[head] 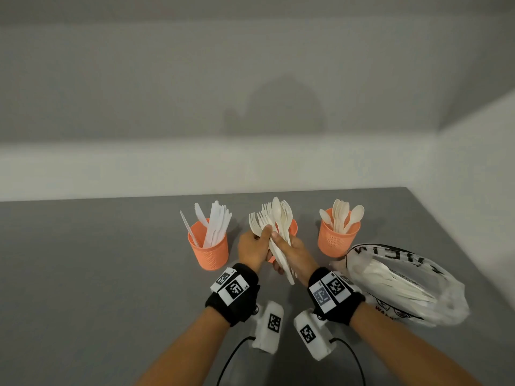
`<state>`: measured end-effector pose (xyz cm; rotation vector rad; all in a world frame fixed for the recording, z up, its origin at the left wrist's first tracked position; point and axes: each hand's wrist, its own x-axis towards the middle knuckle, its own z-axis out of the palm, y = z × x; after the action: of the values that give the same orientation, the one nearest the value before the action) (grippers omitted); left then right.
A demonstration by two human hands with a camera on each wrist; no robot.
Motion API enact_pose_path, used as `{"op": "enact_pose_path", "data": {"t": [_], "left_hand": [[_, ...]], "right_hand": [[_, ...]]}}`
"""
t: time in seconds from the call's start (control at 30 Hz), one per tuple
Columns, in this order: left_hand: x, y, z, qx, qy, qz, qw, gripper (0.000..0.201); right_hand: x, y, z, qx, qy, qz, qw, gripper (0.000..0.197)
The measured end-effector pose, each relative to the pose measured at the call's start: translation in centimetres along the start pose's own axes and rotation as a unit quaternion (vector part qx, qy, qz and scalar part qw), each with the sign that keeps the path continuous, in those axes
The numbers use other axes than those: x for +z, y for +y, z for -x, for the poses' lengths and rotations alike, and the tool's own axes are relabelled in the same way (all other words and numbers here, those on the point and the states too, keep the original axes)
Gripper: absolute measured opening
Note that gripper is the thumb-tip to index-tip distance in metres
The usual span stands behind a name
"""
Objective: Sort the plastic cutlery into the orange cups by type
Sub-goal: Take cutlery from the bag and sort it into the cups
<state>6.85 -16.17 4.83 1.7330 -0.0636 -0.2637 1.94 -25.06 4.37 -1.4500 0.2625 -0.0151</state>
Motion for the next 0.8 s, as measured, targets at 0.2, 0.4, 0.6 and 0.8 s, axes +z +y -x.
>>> {"op": "enact_pose_path", "data": {"t": [0.2, 0.4, 0.6, 0.8], "left_hand": [[0.1, 0.4, 0.4, 0.015, 0.023, 0.007, 1.0, 0.024], [-0.5, 0.0, -0.9, 0.009, 0.09, 0.084, 0.992, 0.048], [-1.8, 1.7, -1.2, -0.024, 0.125, 0.185, 0.974, 0.006], [-1.5, 1.3, -0.3, -0.065, -0.016, 0.195, 0.979, 0.014]], "right_hand": [[-0.2, -0.4, 0.6, 0.027, -0.008, -0.041, 0.999, 0.036], [-0.5, 0.0, 0.4, 0.031, 0.0, -0.047, 0.998, 0.032], [-1.4, 0.1, 0.4, 0.018, 0.045, -0.009, 0.999, 0.022], [-1.7, 0.0, 0.8, 0.022, 0.007, -0.011, 1.0, 0.024]]}}
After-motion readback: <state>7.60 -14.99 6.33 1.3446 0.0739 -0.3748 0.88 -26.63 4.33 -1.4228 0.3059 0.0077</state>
